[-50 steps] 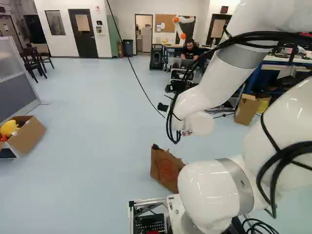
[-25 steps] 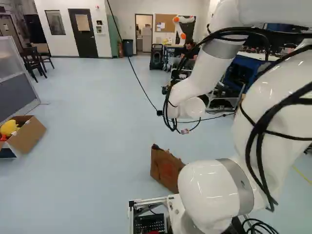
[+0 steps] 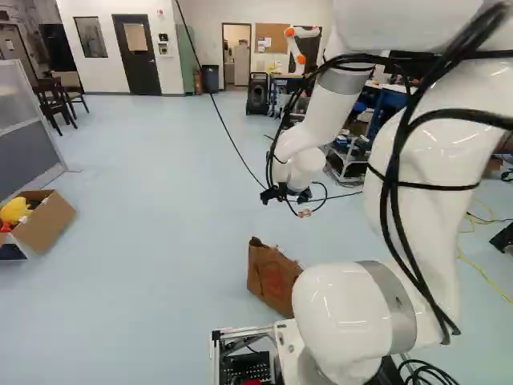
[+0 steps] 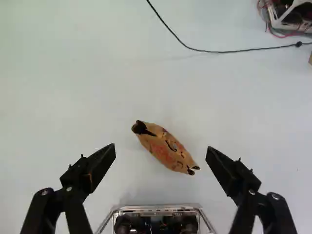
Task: Pick up the grocery bag from the ground
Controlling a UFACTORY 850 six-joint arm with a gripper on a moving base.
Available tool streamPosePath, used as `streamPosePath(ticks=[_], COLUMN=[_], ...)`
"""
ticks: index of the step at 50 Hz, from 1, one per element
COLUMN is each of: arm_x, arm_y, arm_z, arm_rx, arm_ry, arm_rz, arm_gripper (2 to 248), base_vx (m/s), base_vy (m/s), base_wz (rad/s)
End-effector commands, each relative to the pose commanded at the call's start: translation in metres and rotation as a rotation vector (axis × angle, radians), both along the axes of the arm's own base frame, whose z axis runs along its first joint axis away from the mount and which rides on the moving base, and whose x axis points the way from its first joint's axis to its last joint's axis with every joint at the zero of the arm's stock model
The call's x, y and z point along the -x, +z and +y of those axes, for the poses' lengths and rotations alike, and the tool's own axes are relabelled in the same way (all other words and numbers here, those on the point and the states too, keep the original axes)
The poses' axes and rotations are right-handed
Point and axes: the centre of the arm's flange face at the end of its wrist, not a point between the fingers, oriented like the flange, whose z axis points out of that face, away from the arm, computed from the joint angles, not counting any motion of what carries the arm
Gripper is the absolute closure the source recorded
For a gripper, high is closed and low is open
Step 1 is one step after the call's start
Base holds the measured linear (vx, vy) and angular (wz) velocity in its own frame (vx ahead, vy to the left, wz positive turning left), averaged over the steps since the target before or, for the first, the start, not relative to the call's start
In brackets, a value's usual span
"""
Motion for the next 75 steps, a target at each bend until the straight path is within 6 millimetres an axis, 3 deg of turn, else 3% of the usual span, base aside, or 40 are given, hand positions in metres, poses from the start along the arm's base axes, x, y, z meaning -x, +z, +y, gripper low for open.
streamPosePath(ticks=[51,75], arm_x=[-0.068,-0.084], arm_y=[-0.129,-0.194], arm_z=[-0.007,-0.008], arm_rx=[-0.009,0.149], arm_ry=[-0.004,0.405], arm_rz=[0.201,0.277], arm_gripper=[3,3], base_vx=[0.000,0.000], base_vy=[0.000,0.000], base_wz=[0.000,0.000])
